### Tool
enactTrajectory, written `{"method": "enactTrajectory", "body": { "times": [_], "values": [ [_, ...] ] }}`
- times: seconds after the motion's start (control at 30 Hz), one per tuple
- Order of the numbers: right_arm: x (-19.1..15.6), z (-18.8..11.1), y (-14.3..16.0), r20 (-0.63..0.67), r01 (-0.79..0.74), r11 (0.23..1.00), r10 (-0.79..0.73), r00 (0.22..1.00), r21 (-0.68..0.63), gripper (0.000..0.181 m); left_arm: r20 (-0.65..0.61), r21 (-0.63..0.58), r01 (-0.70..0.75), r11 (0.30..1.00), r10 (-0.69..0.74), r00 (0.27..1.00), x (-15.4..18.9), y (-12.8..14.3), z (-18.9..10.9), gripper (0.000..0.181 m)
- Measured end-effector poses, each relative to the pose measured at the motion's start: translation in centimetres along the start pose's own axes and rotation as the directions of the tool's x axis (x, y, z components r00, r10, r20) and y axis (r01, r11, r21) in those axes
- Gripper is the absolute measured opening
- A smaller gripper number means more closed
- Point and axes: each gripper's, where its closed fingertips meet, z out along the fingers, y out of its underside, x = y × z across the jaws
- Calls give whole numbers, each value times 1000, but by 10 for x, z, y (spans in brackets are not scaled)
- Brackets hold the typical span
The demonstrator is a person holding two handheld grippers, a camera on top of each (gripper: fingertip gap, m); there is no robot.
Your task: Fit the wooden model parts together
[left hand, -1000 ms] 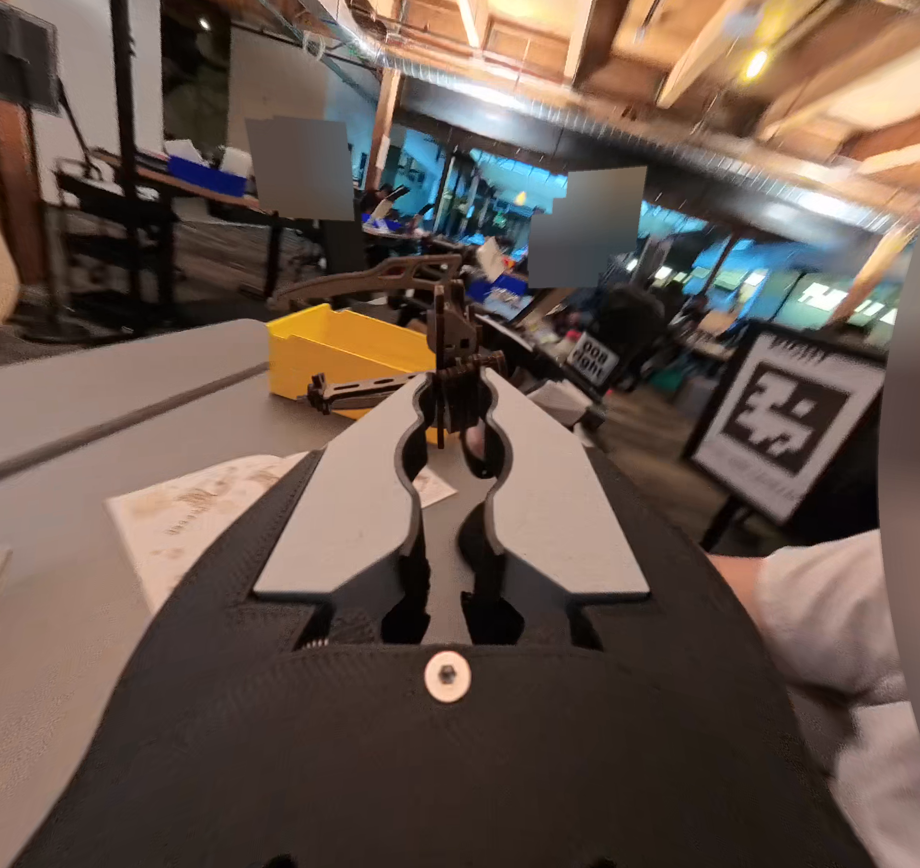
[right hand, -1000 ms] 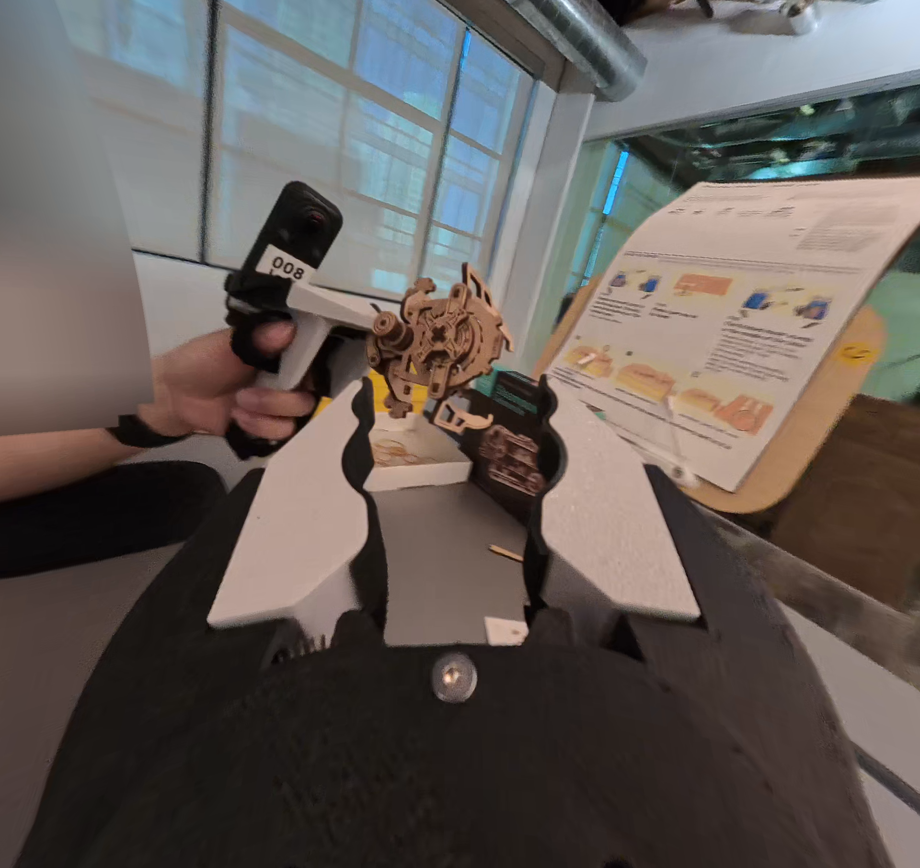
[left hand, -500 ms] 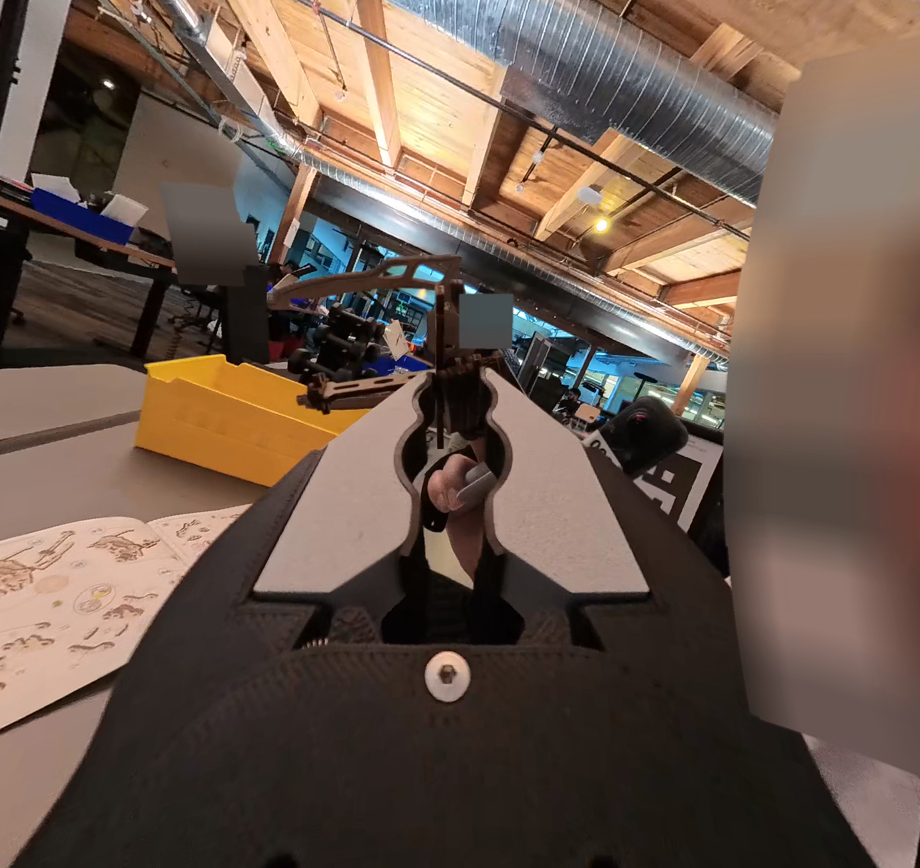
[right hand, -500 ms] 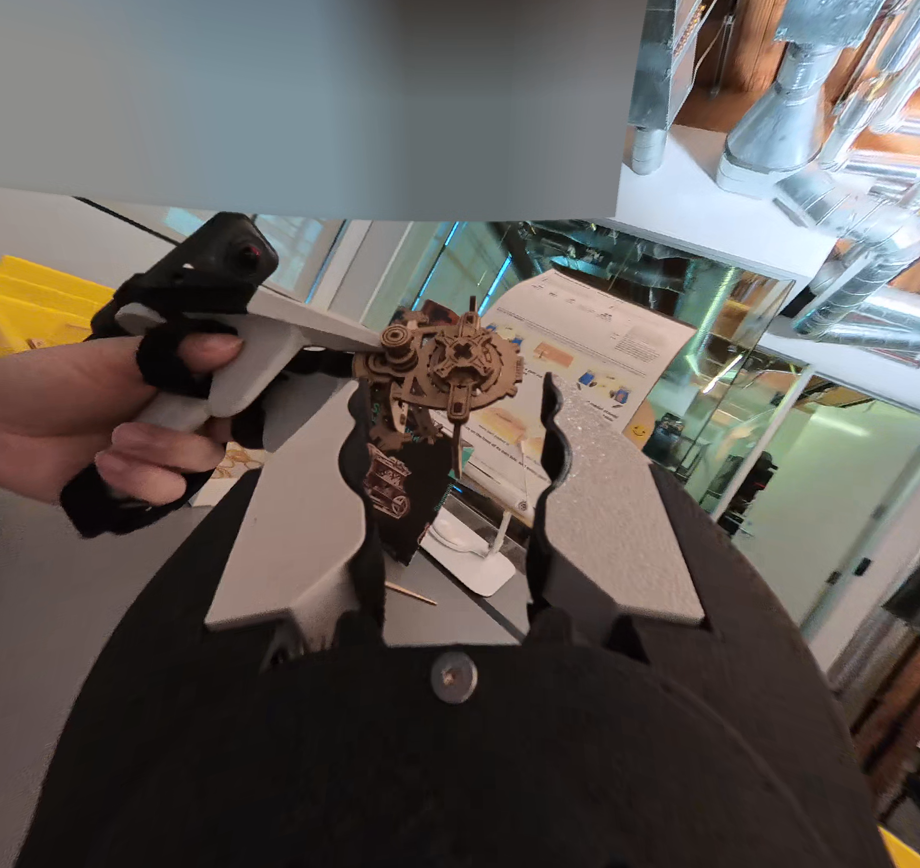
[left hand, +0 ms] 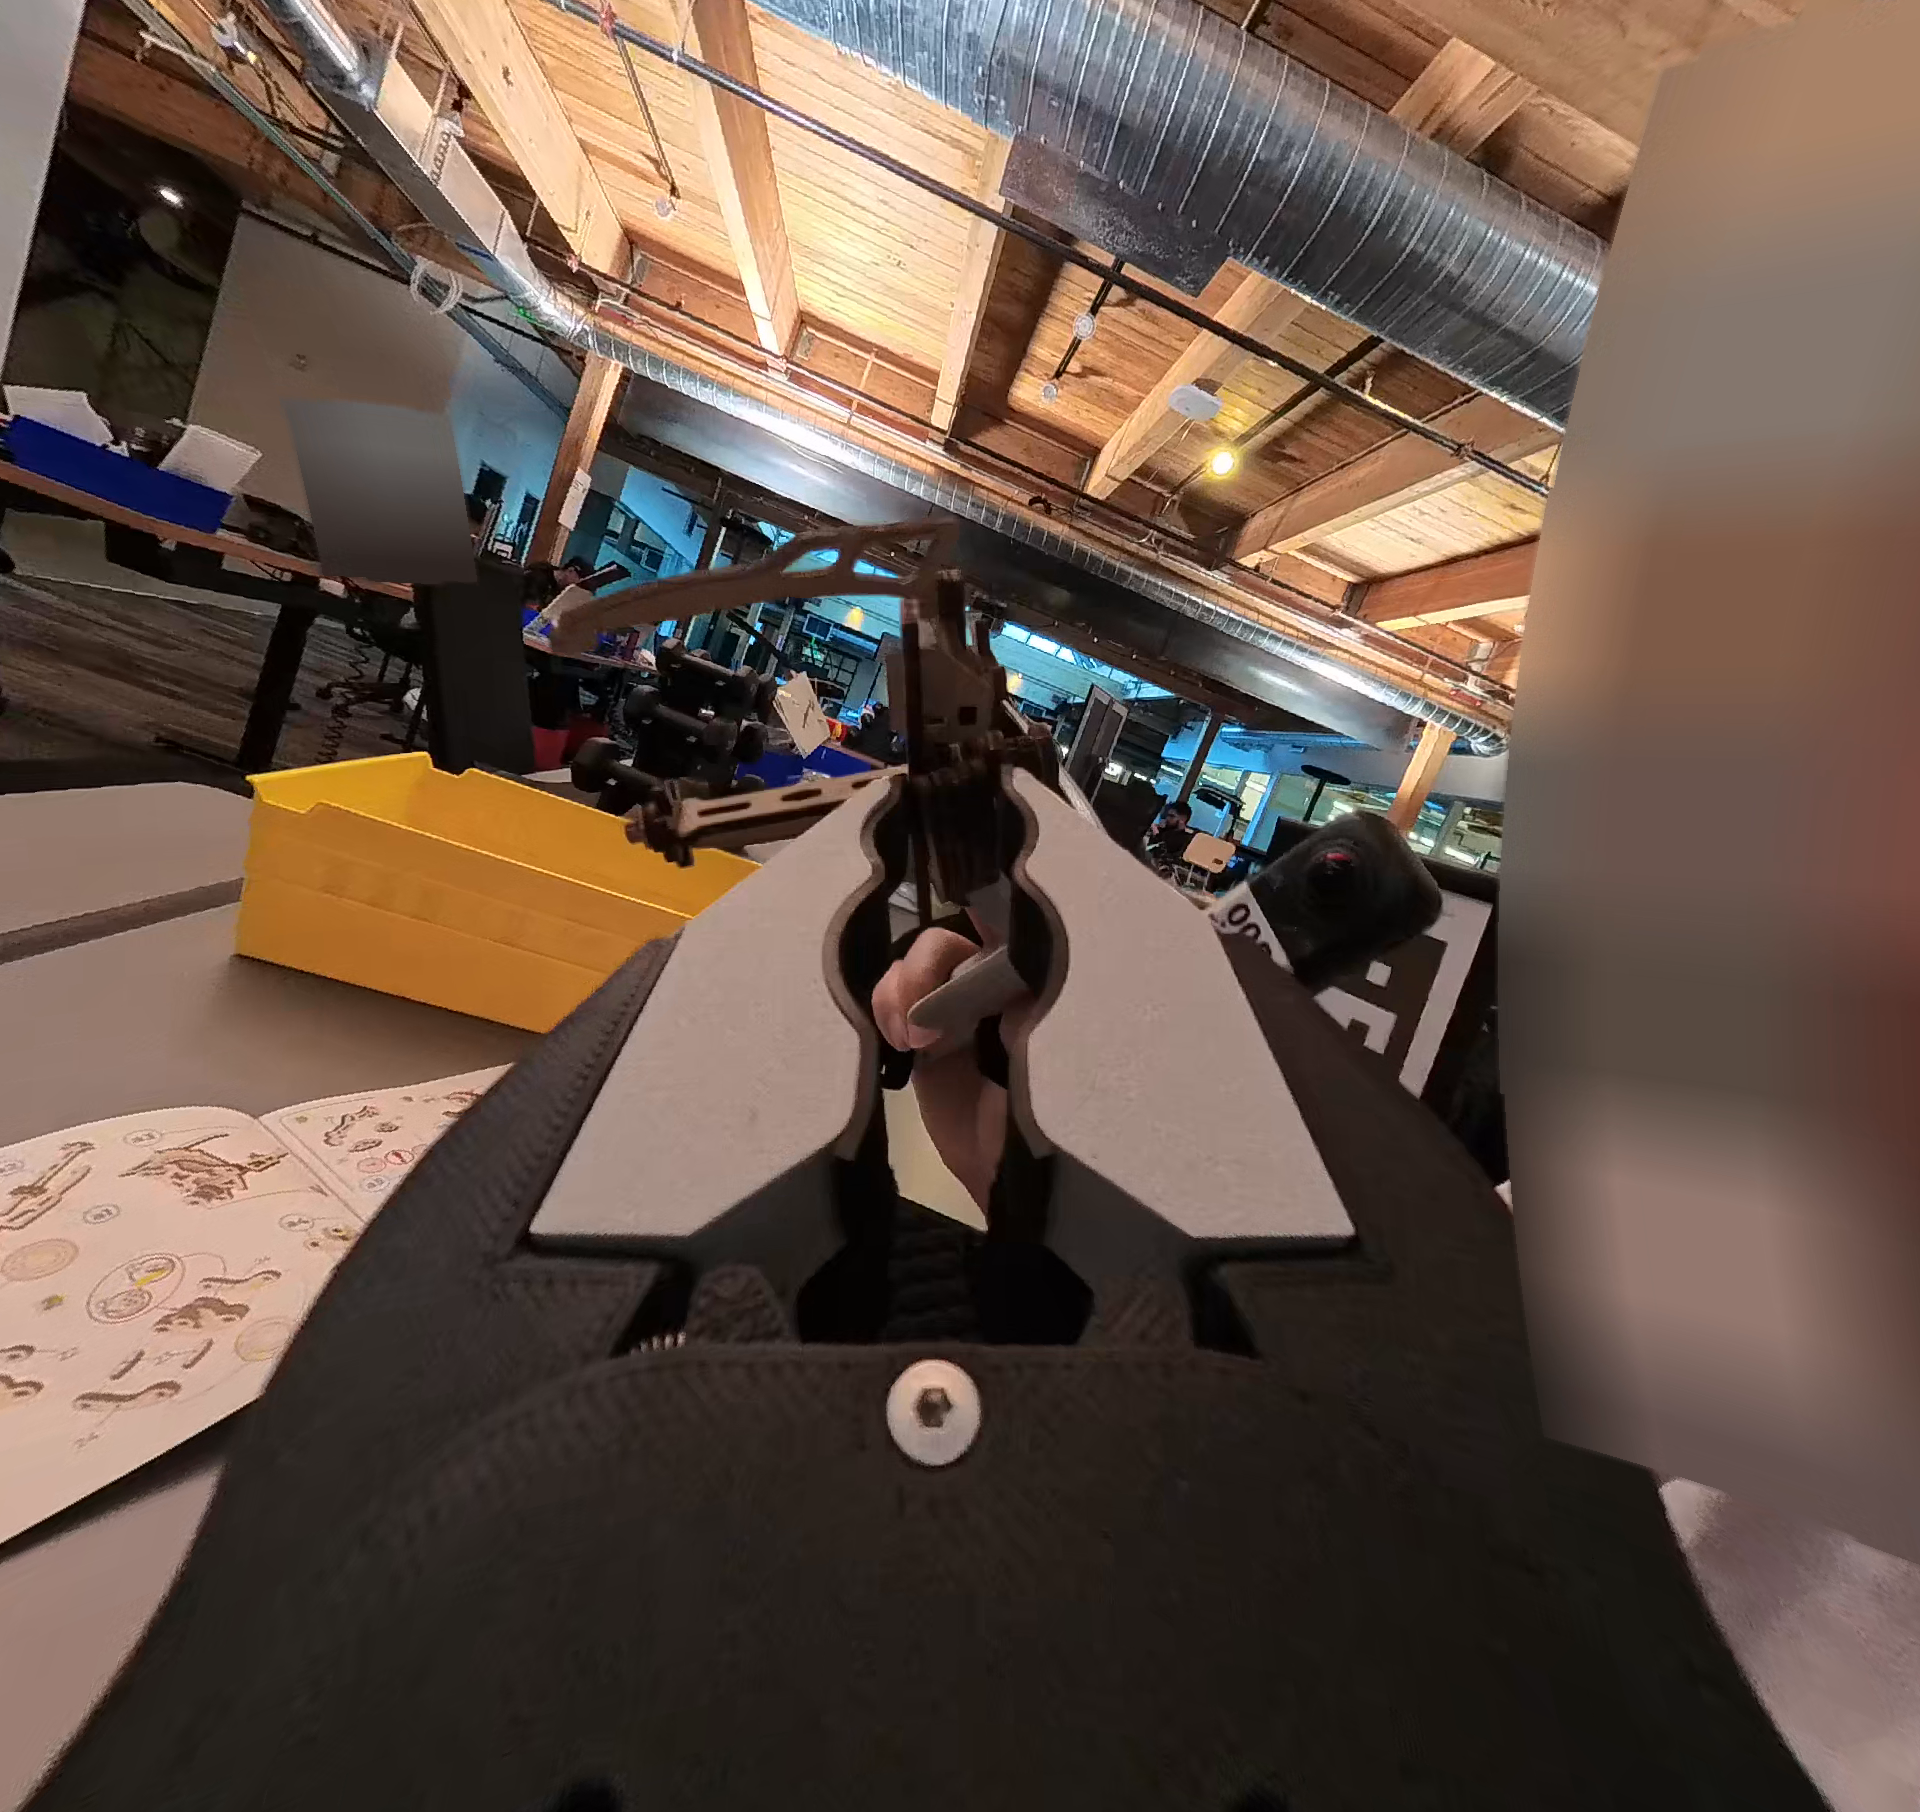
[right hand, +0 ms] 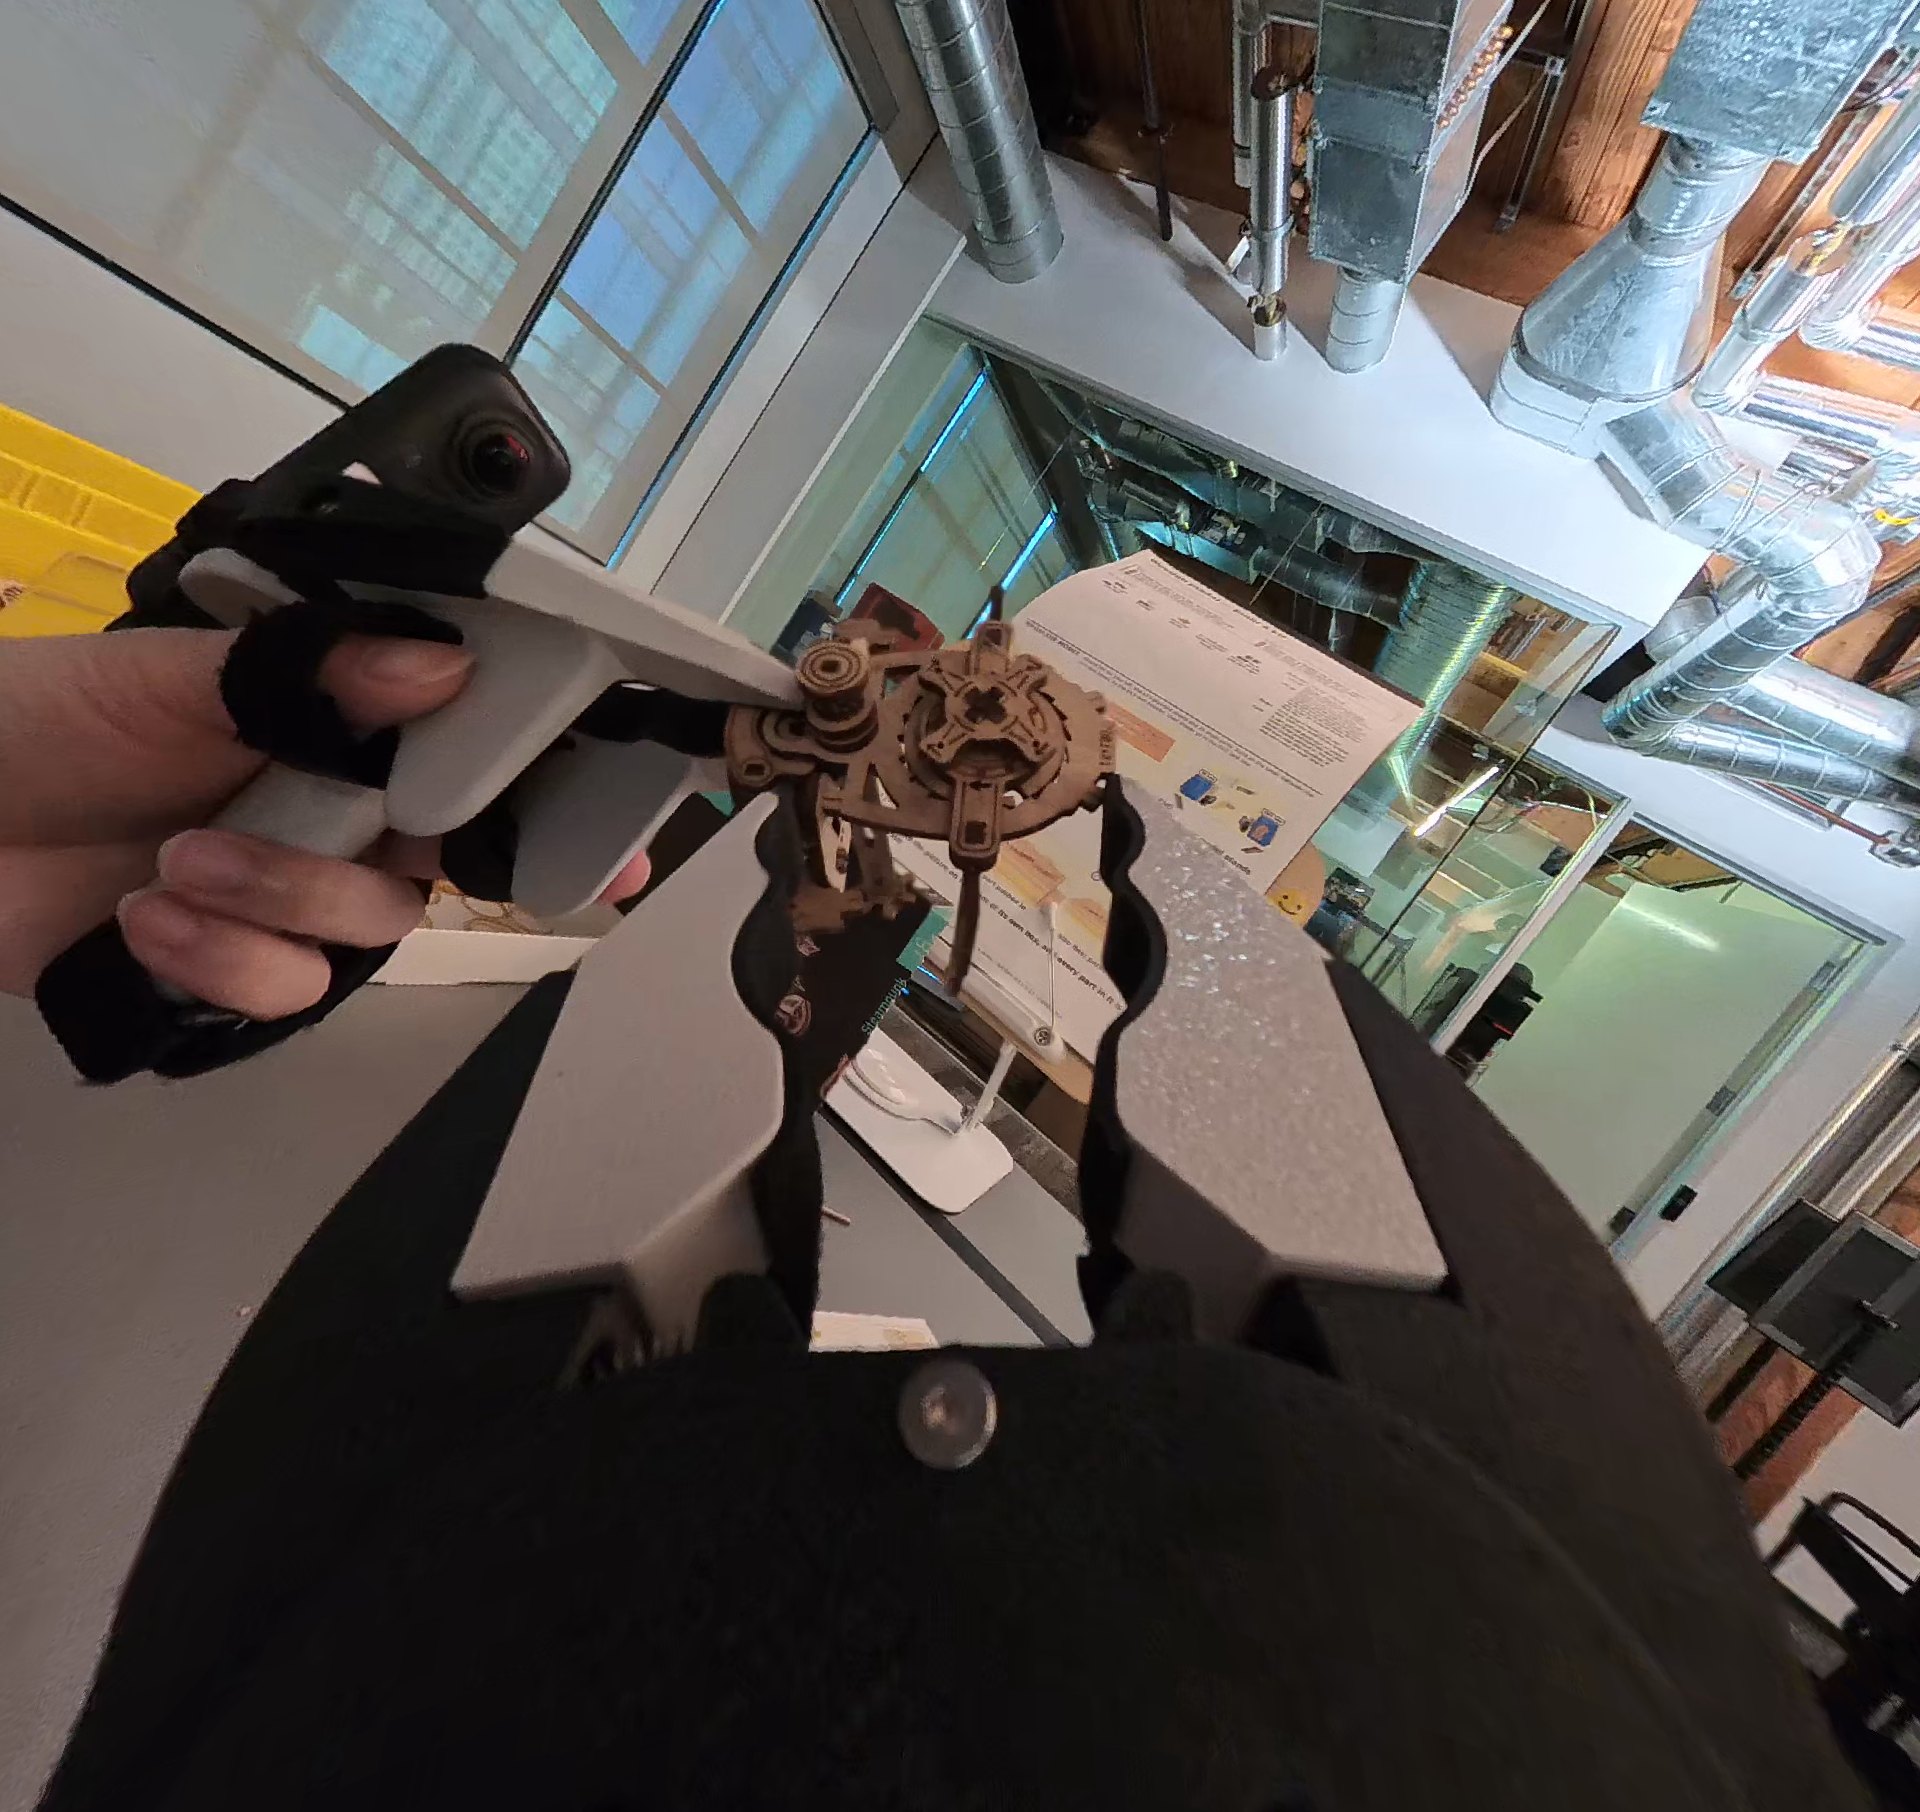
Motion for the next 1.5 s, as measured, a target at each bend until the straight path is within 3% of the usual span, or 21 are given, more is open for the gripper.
{"method": "enactTrajectory", "body": {
  "times": [0.3,0.43,0.57,0.7,0.83,1.03,1.3,1.5],
  "values": [
    [2,-3,1,26,36,999,-35,999,-23,55,8,-17,-17,1000,17,1000,-2,5,2,14],
    [4,-3,9,42,69,997,-67,997,-44,56,83,10,-148,989,146,986,-12,-15,-10,31],
    [-18,-1,6,159,67,998,-67,985,2,56,88,-77,-83,994,90,992,-20,-17,-14,44],
    [-28,3,15,183,128,991,-120,976,-32,56,-13,-206,-1,979,-1,1000,-9,3,-12,12],
    [-30,3,17,199,110,994,-102,975,-29,56,10,-233,-28,972,31,999,-13,6,-13,12],
    [-21,0,5,115,115,993,-117,986,26,51,14,-167,-6,986,9,1000,-11,-1,-10,11],
    [-28,-2,7,197,113,993,-115,974,21,50,-1,-189,-65,980,66,998,-5,5,-7,8],
    [-29,0,6,189,77,997,-79,979,20,50,-2,-135,42,990,-43,999,-8,-2,-9,8]
  ]
}}
